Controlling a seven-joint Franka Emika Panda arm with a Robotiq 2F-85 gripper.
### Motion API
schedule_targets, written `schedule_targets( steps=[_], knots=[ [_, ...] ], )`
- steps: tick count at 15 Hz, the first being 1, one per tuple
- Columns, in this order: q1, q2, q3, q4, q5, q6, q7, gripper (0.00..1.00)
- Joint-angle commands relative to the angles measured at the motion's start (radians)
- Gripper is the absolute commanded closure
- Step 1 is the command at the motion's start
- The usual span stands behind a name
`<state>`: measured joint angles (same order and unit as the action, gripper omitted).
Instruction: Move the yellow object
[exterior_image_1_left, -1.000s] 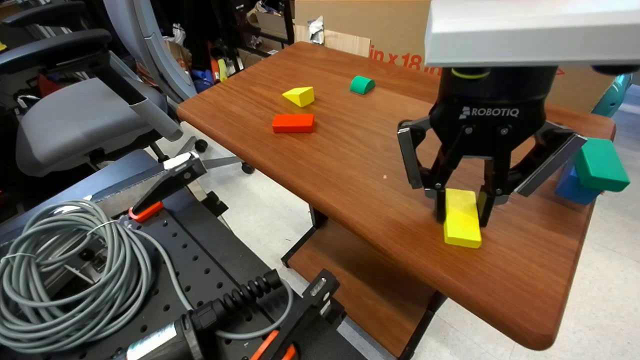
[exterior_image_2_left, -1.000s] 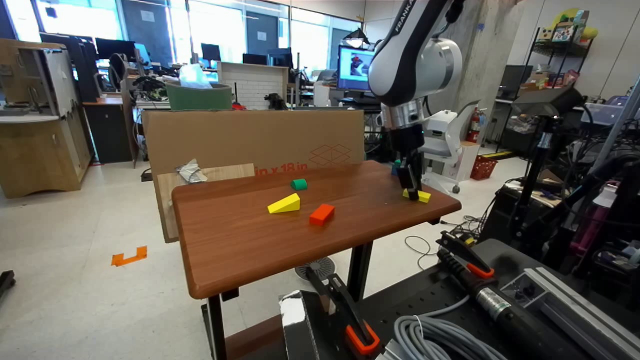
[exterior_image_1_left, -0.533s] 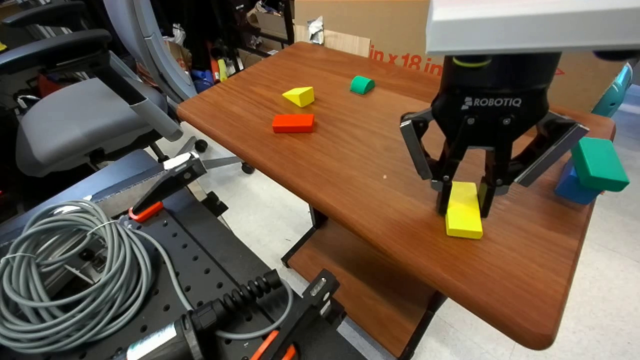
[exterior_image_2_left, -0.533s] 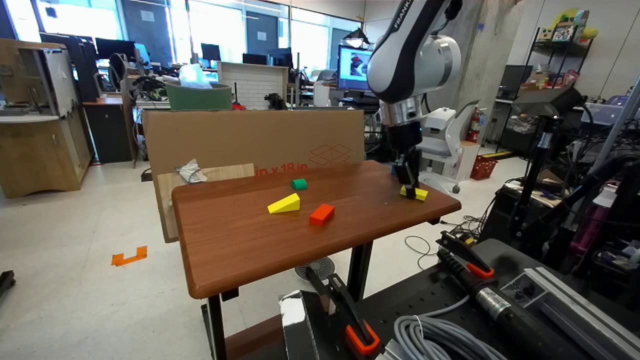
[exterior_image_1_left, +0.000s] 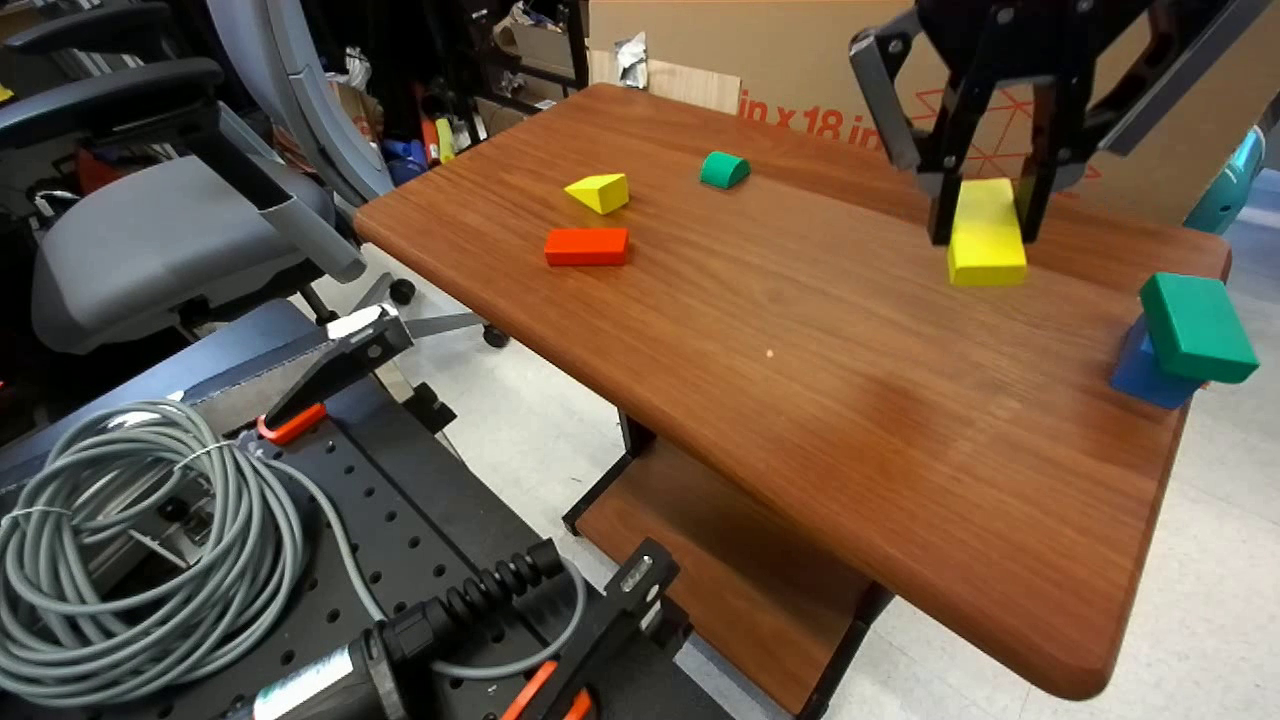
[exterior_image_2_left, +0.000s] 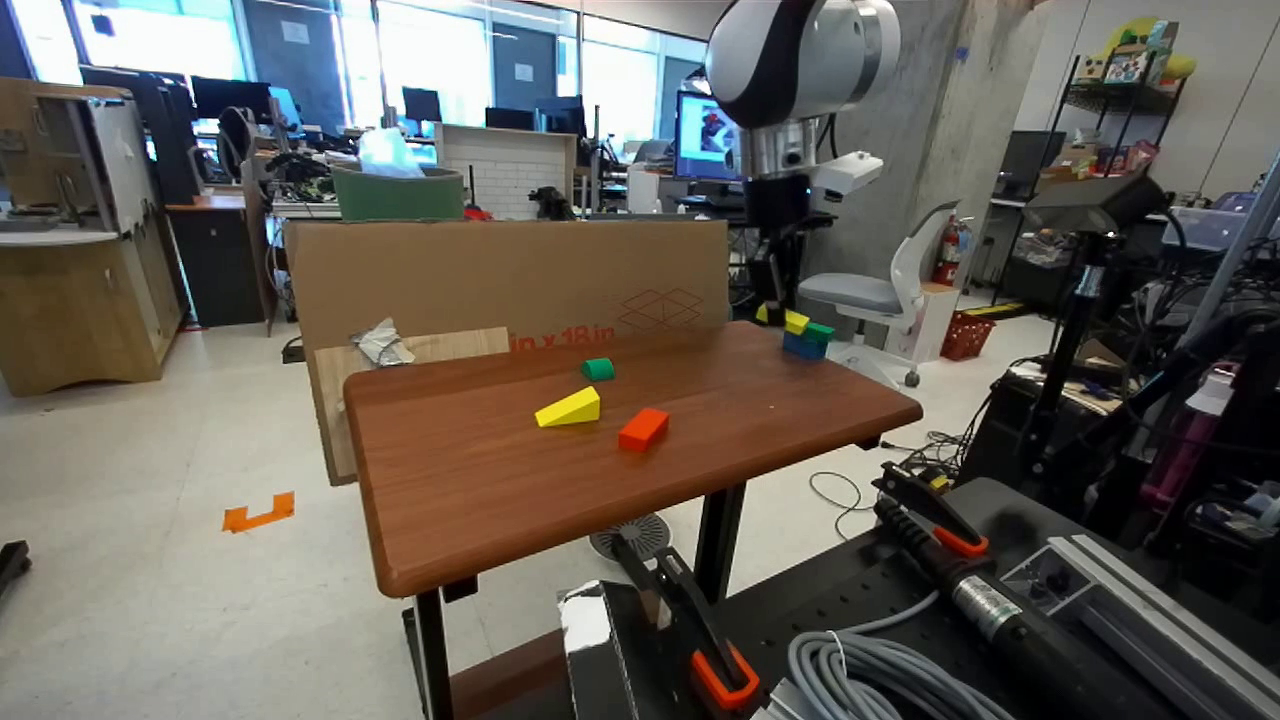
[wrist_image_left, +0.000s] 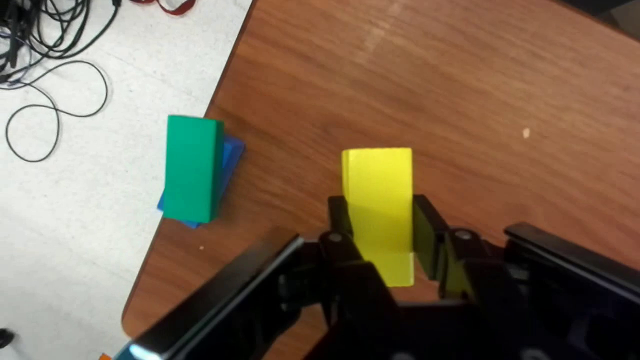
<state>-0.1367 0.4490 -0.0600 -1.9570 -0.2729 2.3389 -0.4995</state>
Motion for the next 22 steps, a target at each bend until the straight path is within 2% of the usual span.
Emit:
schedule_targets(
  steps=[1, 6, 22],
  knots=[
    [-0.025, 0.038, 0.024, 0.131, 0.075, -0.068, -0.015, 0.91],
    [-0.017, 0.118, 0.02, 0.295, 0.117, -0.156, 0.001, 0.91],
    [0.006, 0.491, -0.001, 0.706, 0.053, -0.415, 0.029, 0.91]
  ],
)
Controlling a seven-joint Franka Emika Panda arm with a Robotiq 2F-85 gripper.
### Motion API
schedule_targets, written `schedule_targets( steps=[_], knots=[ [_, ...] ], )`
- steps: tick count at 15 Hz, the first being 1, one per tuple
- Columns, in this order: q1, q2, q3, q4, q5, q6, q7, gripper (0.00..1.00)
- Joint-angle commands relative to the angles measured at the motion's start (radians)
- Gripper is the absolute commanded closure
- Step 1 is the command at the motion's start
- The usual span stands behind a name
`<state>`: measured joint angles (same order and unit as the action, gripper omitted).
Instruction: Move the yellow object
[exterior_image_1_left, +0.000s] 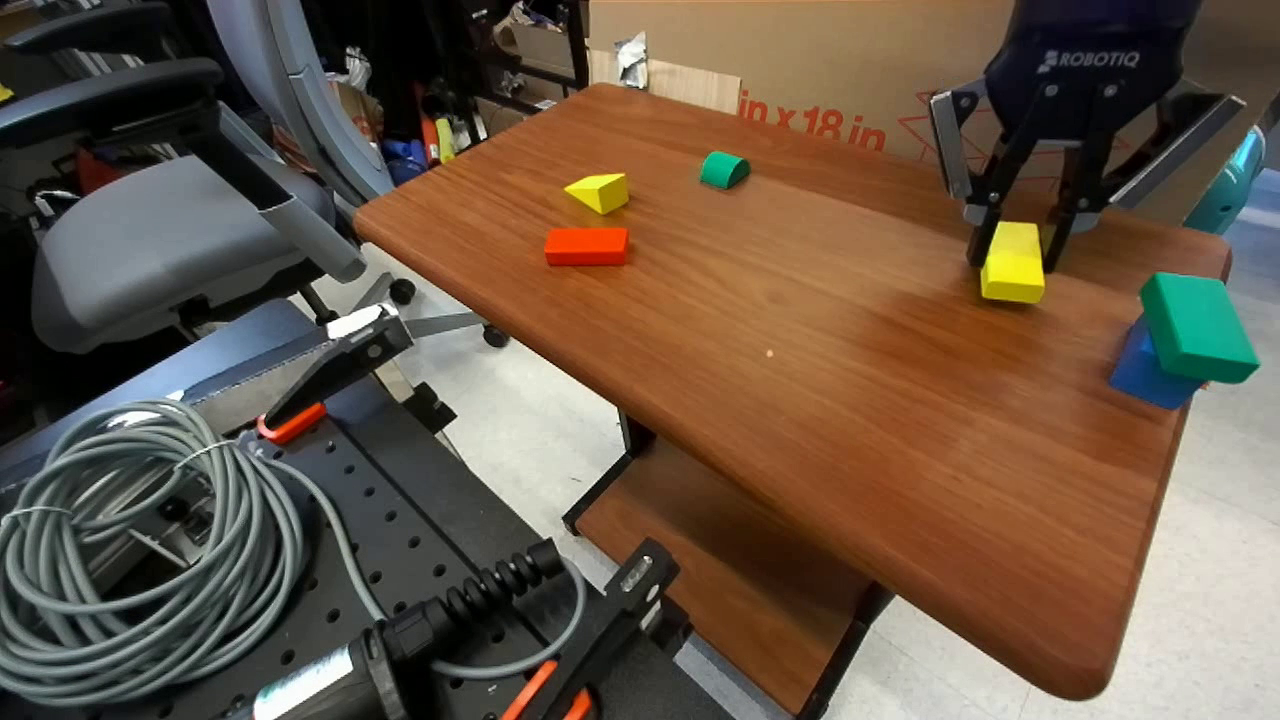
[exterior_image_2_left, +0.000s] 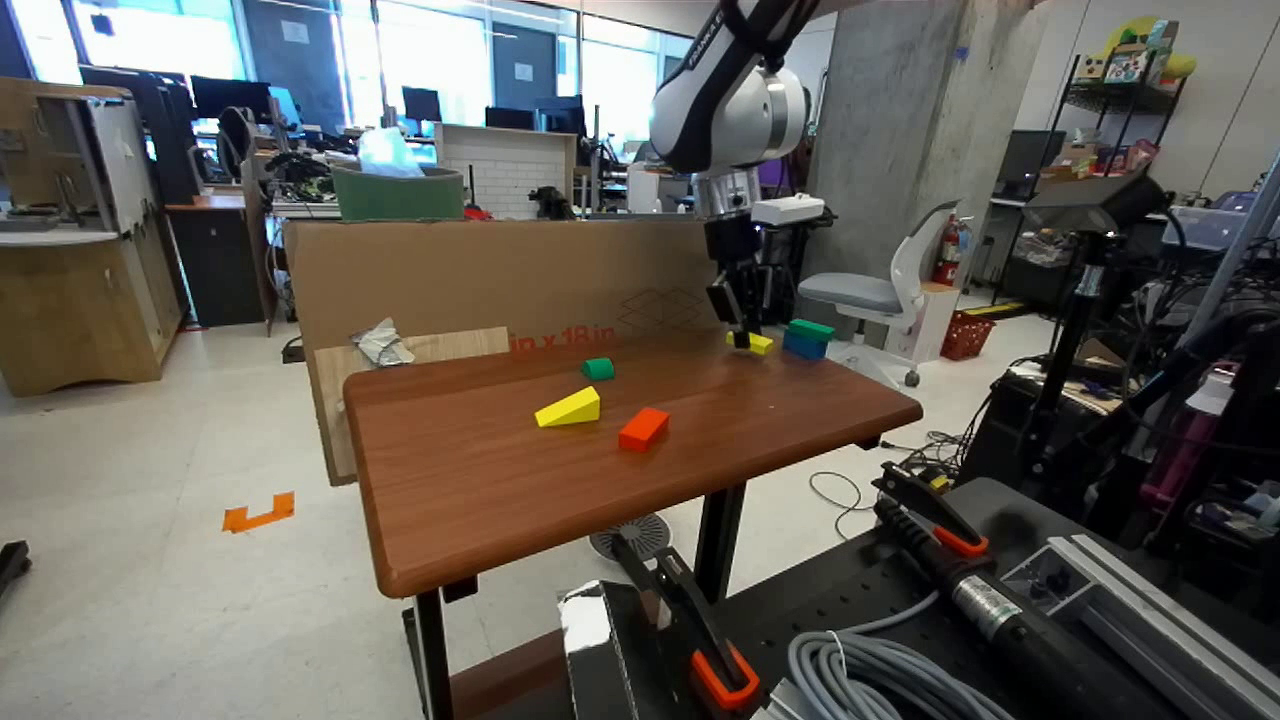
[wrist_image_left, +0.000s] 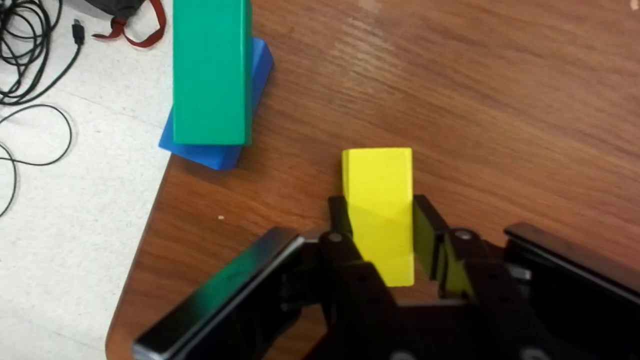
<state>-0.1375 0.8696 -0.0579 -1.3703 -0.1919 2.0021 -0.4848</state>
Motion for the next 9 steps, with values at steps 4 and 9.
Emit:
schedule_targets(
  steps=[4, 9],
  knots=[
    [0.009, 0.124, -0.003, 0.196, -0.045, -0.129, 0.015, 0.91],
    [0.018, 0.112, -0.004, 0.209, -0.074, -0.127, 0.004, 0.19]
  ],
)
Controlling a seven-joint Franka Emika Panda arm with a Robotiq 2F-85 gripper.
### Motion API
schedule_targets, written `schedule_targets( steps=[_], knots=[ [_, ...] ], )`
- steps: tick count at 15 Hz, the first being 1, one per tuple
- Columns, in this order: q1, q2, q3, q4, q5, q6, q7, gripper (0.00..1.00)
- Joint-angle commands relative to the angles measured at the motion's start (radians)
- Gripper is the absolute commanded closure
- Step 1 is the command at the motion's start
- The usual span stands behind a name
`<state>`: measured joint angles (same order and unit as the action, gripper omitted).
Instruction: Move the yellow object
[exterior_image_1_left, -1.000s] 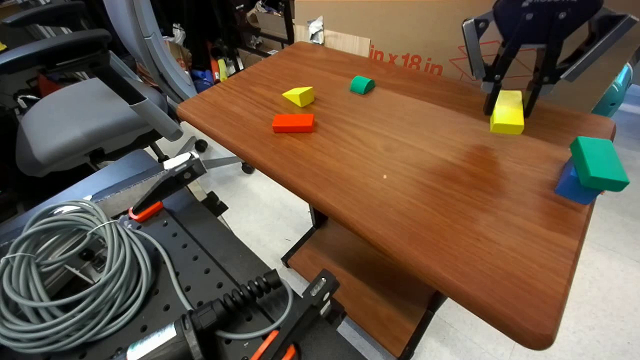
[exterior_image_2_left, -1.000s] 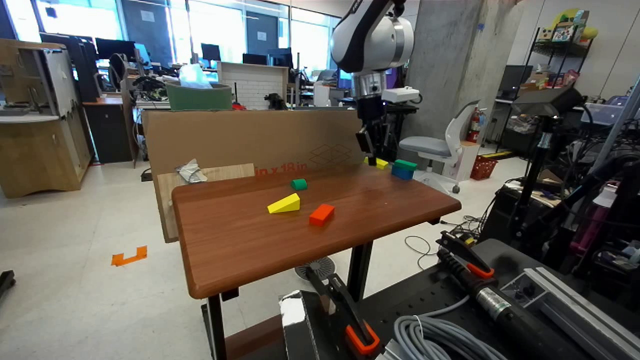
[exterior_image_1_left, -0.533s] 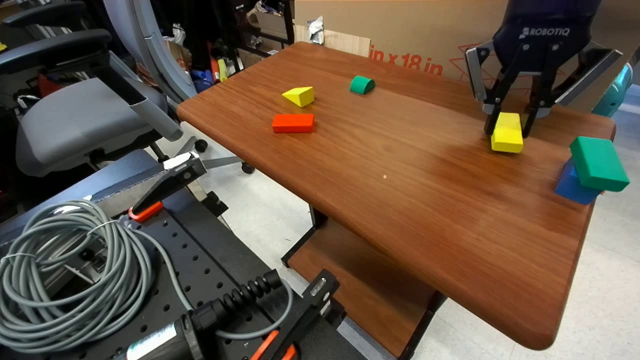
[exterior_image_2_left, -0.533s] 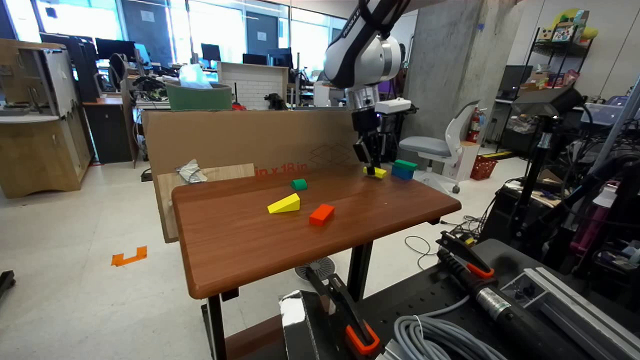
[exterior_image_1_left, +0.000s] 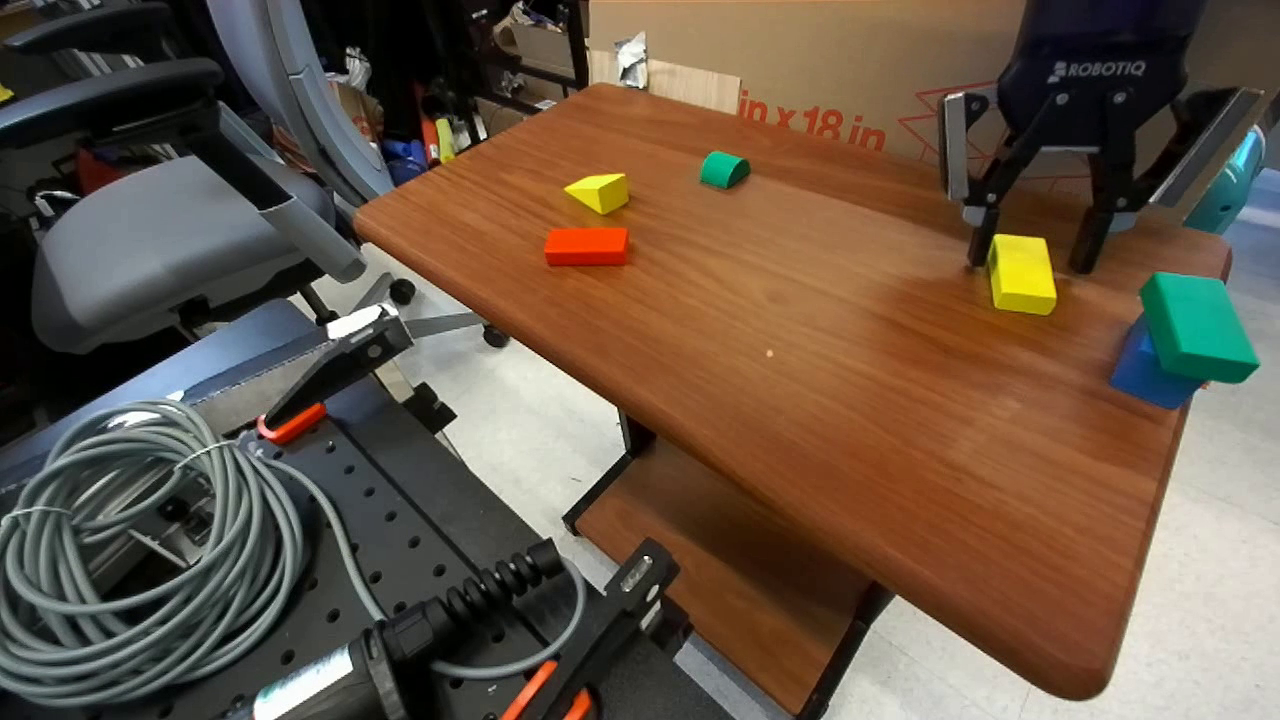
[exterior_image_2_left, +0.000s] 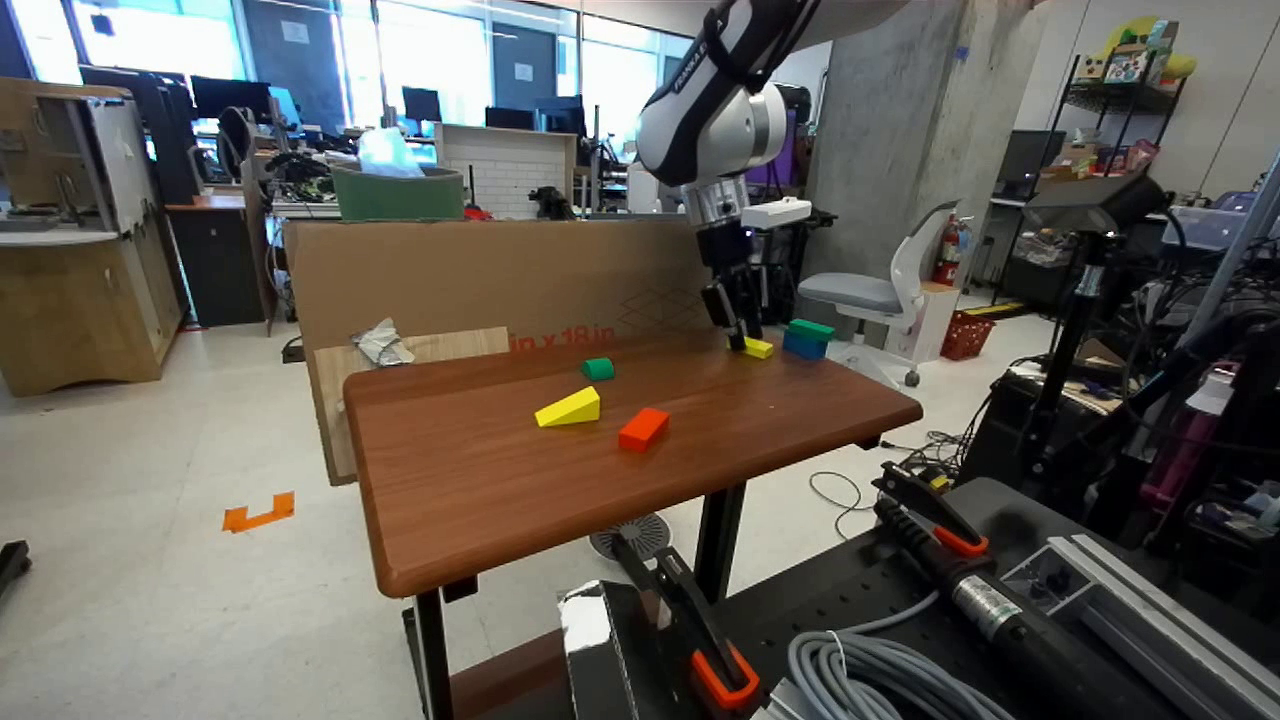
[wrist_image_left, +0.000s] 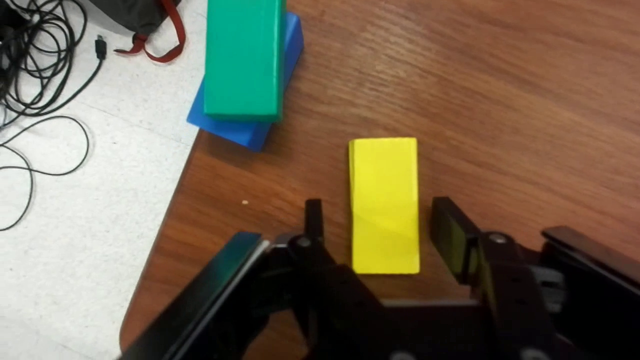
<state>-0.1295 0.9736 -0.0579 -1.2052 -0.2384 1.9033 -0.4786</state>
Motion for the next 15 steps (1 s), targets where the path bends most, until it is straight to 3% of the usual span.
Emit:
schedule_targets(
  steps=[1, 3, 9, 15],
  knots=[
    [0.012, -0.005, -0.003, 0.034, -0.037, -0.02, -0.006, 0.12],
    [0.01, -0.037, 0.005, 0.005, -0.042, 0.007, -0.016, 0.01],
    [-0.006, -0.142, 0.035, -0.123, -0.015, 0.116, -0.025, 0.0],
    [-0.036, -0.185, 0.045, -0.216, 0.043, 0.127, -0.016, 0.0]
  ],
)
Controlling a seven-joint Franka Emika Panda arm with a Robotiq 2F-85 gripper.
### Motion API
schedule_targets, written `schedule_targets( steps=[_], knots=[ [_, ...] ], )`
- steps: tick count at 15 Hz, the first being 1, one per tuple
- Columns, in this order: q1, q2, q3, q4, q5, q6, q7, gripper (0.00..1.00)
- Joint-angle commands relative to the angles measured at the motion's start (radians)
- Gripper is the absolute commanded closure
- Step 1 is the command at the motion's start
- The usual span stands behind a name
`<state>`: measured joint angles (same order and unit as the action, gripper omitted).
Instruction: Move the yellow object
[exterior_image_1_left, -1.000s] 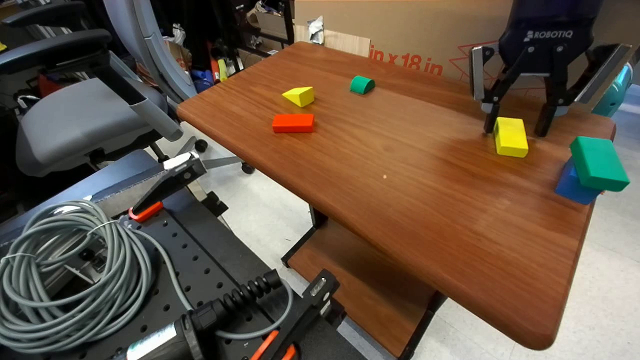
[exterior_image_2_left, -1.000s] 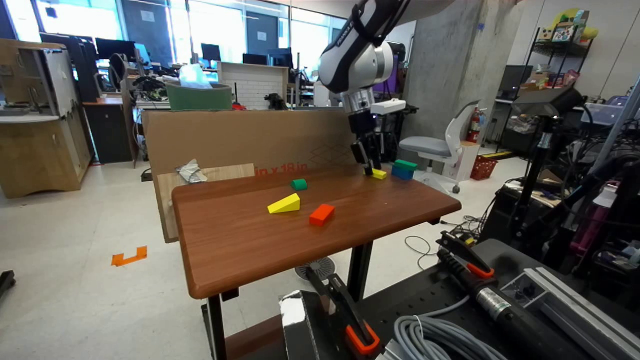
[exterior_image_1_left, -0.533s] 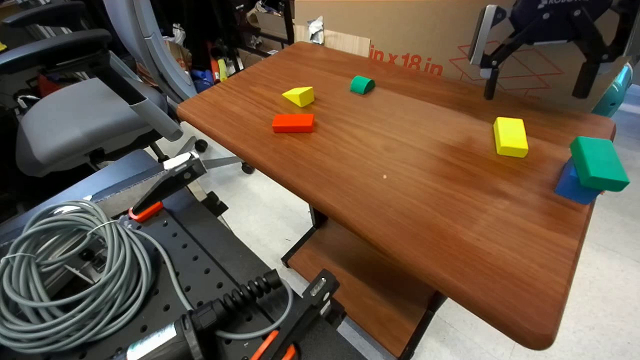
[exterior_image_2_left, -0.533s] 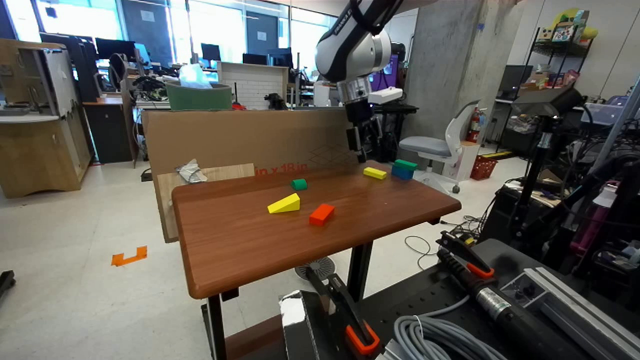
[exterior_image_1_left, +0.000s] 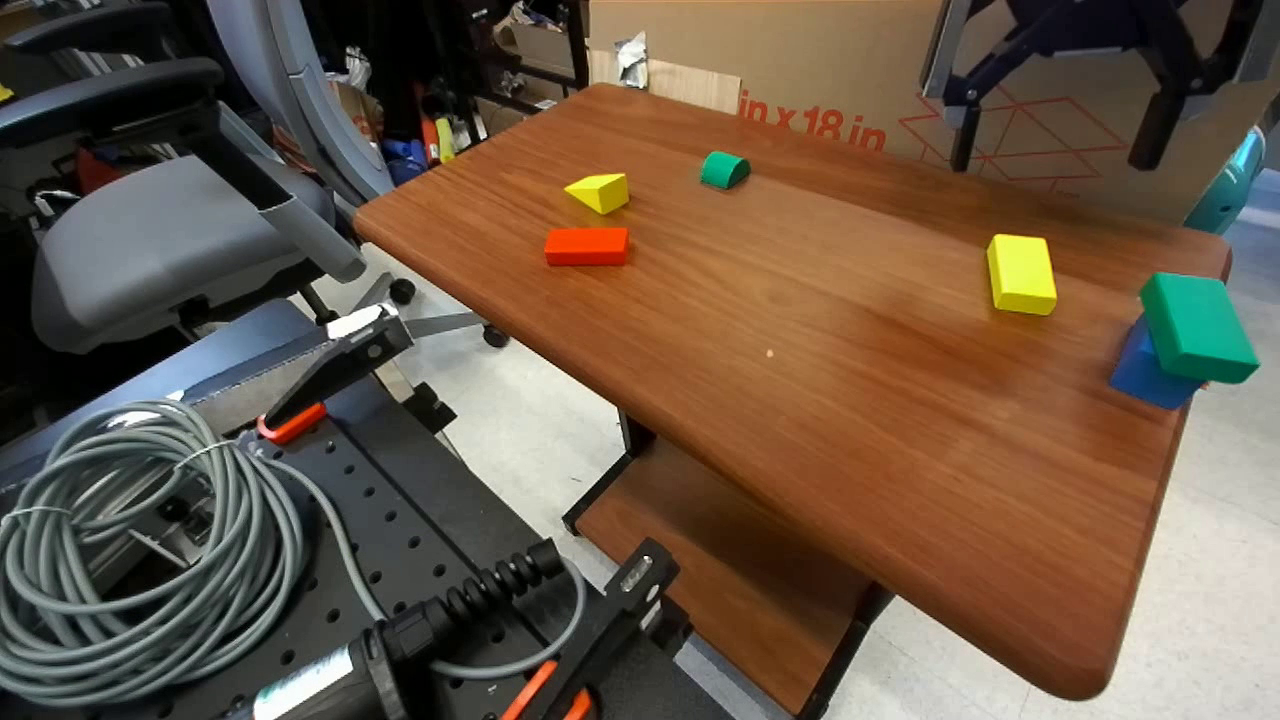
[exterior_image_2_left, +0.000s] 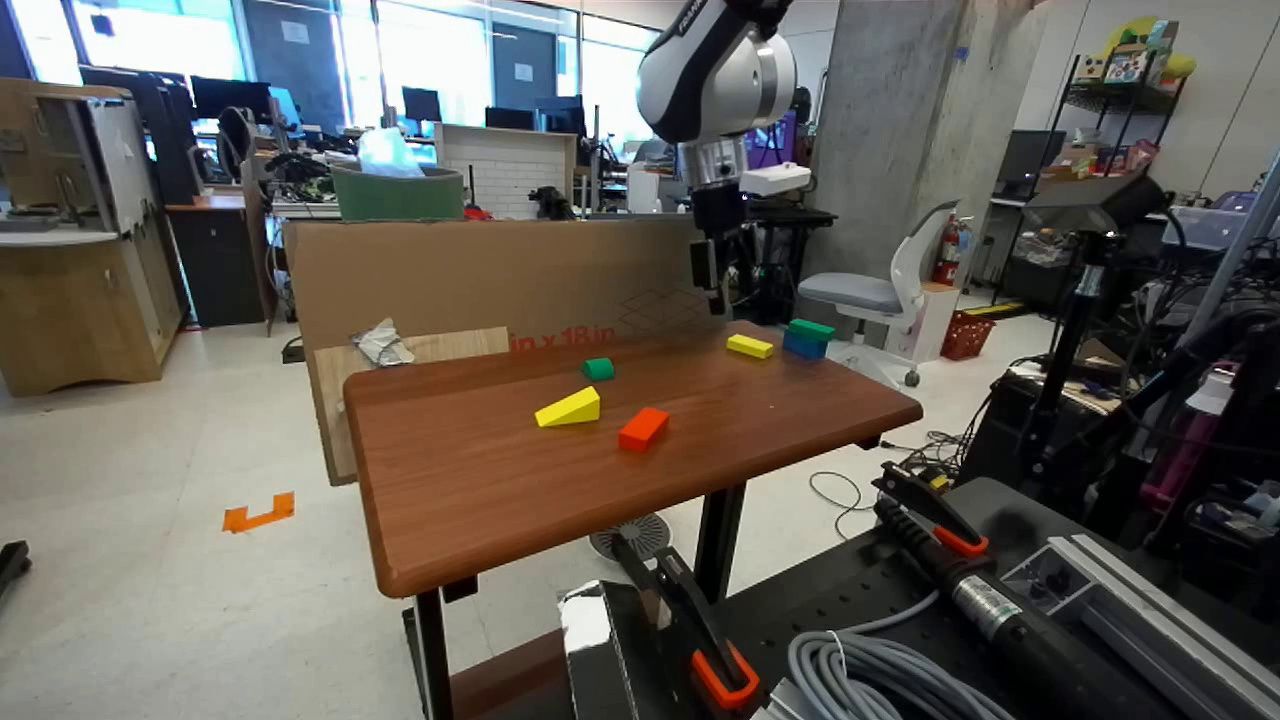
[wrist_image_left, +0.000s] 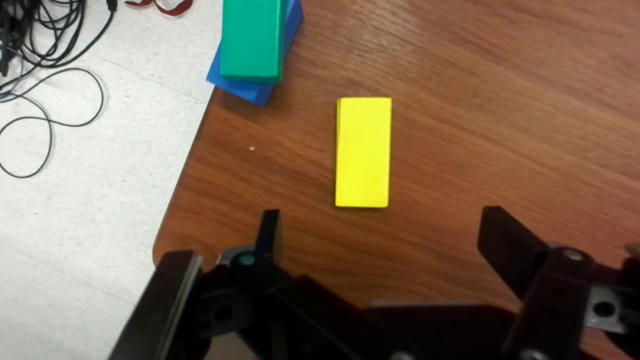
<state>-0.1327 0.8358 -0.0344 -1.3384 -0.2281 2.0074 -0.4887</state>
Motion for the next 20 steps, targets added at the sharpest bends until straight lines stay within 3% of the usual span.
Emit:
schedule_targets(
  steps=[1, 15, 16, 17, 20],
  knots=[
    [-0.036, -0.041, 0.017, -0.084, 0.037, 0.022, -0.004, 0.0],
    [-0.027, 0.084, -0.009, 0.022, 0.005, -0.054, 0.011, 0.0],
    [-0.024, 0.093, -0.012, 0.031, -0.002, -0.06, 0.01, 0.25],
    [-0.021, 0.1, -0.015, 0.037, -0.011, -0.069, 0.008, 0.26],
    [-0.014, 0.086, -0.012, 0.02, -0.032, -0.073, -0.004, 0.5]
  ],
)
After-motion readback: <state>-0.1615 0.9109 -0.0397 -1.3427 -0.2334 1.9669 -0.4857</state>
